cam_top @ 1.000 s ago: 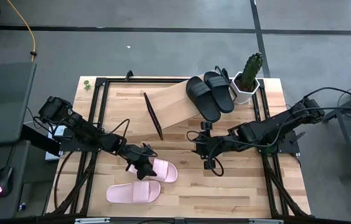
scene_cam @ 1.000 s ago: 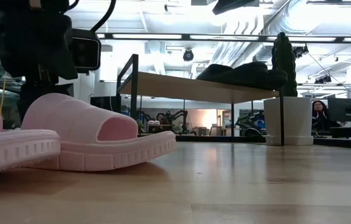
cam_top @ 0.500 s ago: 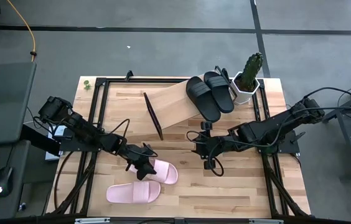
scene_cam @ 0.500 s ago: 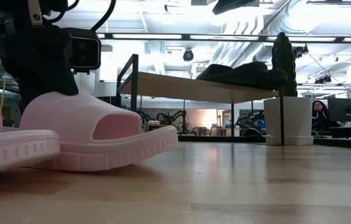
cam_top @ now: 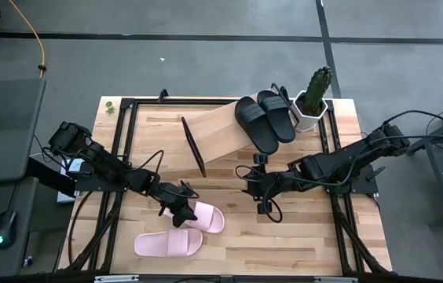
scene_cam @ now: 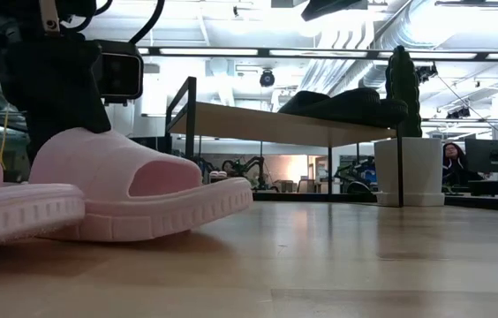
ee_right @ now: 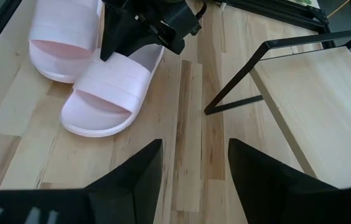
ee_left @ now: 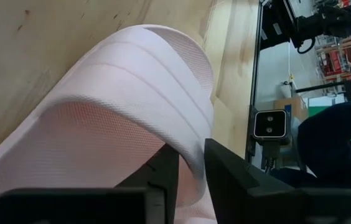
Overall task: Pick and place slides into the shelf
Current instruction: Put the right pink slide on the shelf
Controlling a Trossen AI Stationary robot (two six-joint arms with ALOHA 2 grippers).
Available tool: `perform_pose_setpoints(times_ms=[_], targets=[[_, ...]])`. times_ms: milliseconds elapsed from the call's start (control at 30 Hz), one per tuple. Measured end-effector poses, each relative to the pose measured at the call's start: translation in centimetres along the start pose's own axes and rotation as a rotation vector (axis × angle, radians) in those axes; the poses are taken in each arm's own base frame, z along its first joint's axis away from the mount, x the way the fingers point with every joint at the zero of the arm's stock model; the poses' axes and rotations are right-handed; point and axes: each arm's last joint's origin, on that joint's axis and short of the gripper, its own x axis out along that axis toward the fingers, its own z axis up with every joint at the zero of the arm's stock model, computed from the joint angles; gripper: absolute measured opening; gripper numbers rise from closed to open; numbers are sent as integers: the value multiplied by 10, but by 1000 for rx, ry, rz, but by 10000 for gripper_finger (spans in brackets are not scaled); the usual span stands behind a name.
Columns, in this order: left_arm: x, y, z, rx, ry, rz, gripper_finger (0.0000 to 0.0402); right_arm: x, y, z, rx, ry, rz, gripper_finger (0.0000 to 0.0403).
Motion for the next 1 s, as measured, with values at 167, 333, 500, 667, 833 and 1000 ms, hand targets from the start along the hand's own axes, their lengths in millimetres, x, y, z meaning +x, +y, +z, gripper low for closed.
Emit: perform_pose_setpoints(times_ms=[167,333,500,667,833,1000], targets=[[0,0,0,0,0,0,67,0,0,0,0,0,0,174],[0,0,0,0,0,0,67,0,0,0,0,0,-7,174],[0,0,0,0,-1,-1,48,0,0,0,0,0,-13,174],[0,0,0,1,-1,-3,9,0,0,0,0,0,-13,174],[0,0,0,1,-1,-3,23,0,0,0,0,-1,-13,174],[0,0,0,1,-1,-4,21,0,-1,0,-2,-1,-15,174]])
